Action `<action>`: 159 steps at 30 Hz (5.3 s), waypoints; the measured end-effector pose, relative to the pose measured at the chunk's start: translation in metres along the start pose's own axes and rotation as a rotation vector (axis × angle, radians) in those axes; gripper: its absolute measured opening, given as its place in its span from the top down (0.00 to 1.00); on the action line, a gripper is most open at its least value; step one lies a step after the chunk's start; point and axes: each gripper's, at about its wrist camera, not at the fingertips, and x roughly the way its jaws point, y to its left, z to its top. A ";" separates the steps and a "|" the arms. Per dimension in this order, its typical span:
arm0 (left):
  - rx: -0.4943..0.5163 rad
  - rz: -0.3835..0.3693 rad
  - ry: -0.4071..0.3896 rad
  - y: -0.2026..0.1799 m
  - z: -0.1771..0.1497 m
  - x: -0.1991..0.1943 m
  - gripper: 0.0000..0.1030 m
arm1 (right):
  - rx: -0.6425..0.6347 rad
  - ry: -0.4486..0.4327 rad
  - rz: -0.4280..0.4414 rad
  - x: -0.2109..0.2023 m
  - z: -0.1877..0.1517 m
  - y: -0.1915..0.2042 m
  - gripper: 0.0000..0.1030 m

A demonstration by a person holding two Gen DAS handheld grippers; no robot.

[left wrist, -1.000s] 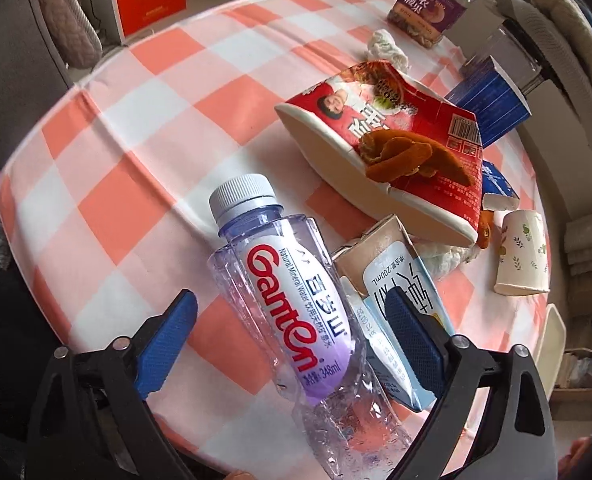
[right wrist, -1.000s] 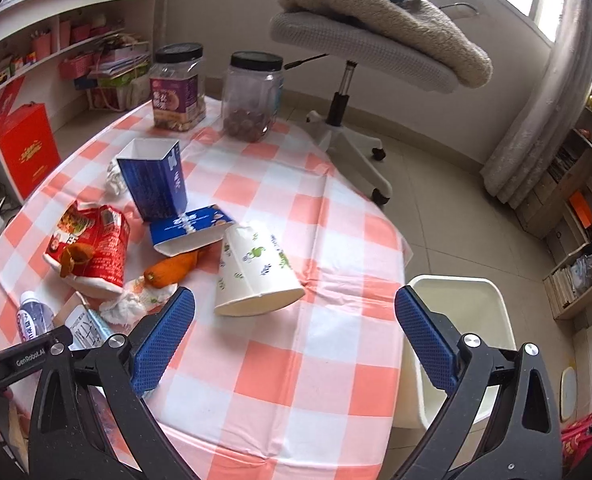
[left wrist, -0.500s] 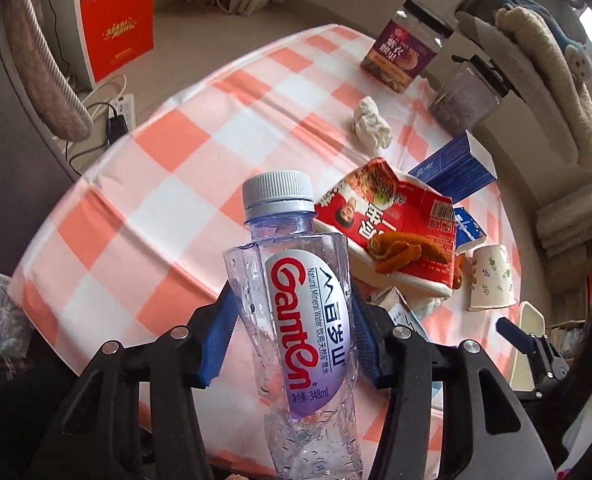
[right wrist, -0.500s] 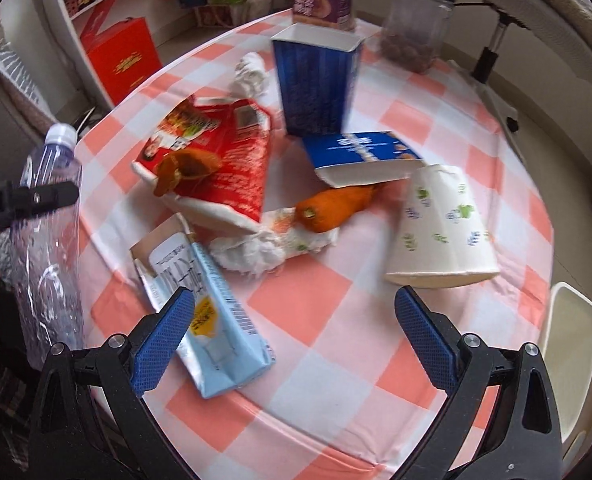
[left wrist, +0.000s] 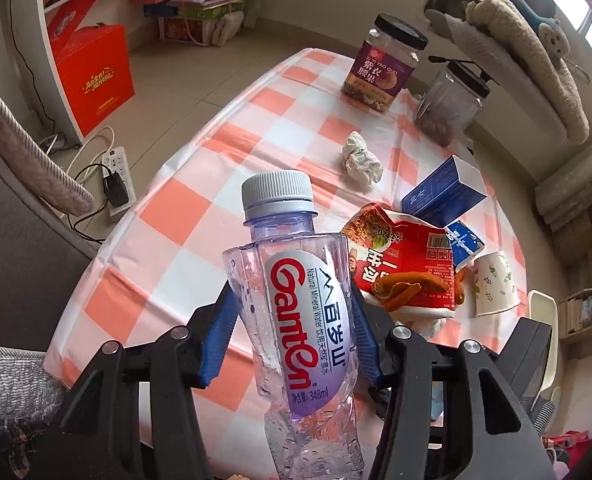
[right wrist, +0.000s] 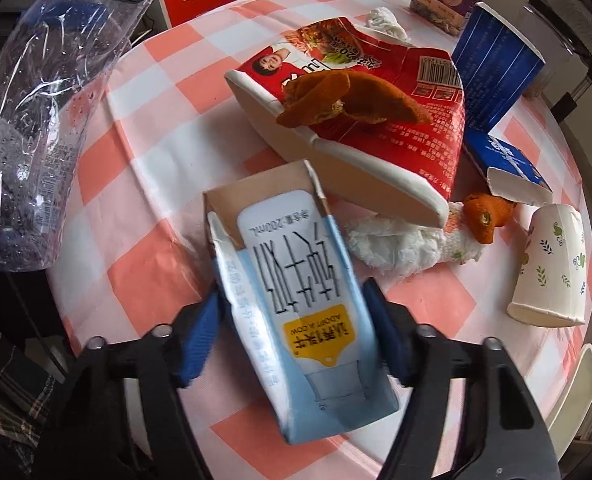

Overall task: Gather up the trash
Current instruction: 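Grasp the Ganten water bottle with the left tool while the right tool grasps the milk carton, then carry the milk carton to the wastebasket and open the right tool, then lower the water bottle into the wastebasket and open the left tool, then move both tools back over the remaining trash on the table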

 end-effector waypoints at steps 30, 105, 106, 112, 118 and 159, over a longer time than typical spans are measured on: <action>0.149 0.012 -0.306 -0.096 0.002 -0.017 0.49 | 0.521 -0.579 -0.225 -0.128 -0.025 -0.111 0.41; 0.540 -0.321 -0.190 -0.408 -0.105 0.006 0.49 | 1.338 -0.557 -0.611 -0.223 -0.298 -0.314 0.07; 0.545 -0.325 -0.184 -0.415 -0.106 0.007 0.49 | 1.353 -0.562 -0.608 -0.225 -0.303 -0.315 0.07; 0.580 -0.352 -0.147 -0.458 -0.114 0.016 0.49 | 1.468 -0.597 -0.547 -0.231 -0.334 -0.325 0.07; 0.591 -0.385 -0.093 -0.488 -0.115 0.026 0.43 | 1.582 -0.660 -0.449 -0.235 -0.362 -0.331 0.07; 0.492 -0.073 -0.165 -0.265 -0.074 0.023 0.16 | 1.344 -0.572 0.223 -0.152 -0.230 -0.266 0.07</action>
